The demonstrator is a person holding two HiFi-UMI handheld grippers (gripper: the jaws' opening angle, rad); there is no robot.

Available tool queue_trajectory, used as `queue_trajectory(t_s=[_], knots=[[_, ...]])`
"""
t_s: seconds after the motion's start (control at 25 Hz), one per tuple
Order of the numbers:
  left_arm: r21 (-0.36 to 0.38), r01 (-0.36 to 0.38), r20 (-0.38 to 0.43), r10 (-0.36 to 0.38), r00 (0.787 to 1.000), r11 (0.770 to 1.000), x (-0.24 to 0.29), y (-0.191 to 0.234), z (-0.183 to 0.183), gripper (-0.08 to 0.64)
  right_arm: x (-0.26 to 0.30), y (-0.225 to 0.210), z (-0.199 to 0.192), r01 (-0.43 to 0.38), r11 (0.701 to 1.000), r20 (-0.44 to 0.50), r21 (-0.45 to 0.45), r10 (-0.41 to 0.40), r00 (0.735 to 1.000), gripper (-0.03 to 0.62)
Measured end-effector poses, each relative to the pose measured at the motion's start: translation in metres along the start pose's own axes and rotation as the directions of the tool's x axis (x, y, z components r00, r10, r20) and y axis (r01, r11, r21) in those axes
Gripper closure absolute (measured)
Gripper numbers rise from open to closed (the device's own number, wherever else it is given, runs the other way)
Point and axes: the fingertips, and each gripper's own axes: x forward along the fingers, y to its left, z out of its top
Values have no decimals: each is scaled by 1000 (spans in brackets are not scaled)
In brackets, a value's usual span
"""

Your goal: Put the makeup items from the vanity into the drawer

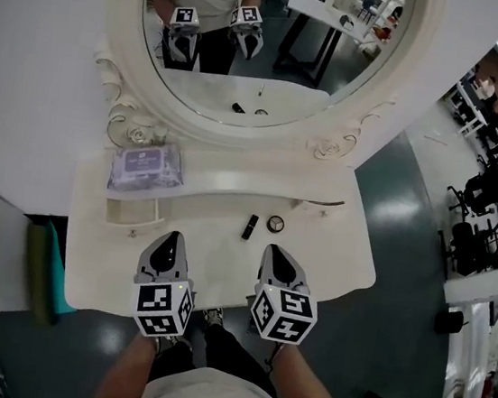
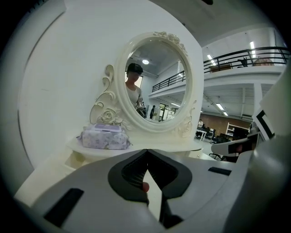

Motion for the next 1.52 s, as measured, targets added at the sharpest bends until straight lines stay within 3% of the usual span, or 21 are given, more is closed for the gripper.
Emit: queue_trajectory(t_s=[0.12,0.52,0.8,1.52], knots=[[10,1,-7,-1,1000,1000,12,-5,-3,549,8,-2,1,-10,1000,21,15,10,1000,575],[9,7,-163,-6,987,1000,39,-6,-76,549,60,-19,-60,25,995,-93,95,-16,996,572],[-4,1,-191,-2,982,1000,61,-1,-90,549,87,-27,-86,46,991,-166,125,-25,986,537],[-62,-34,-217,20,976,998,67,19,-103,549,131,-19,-111,43,999,-328,33,-29,944,452]])
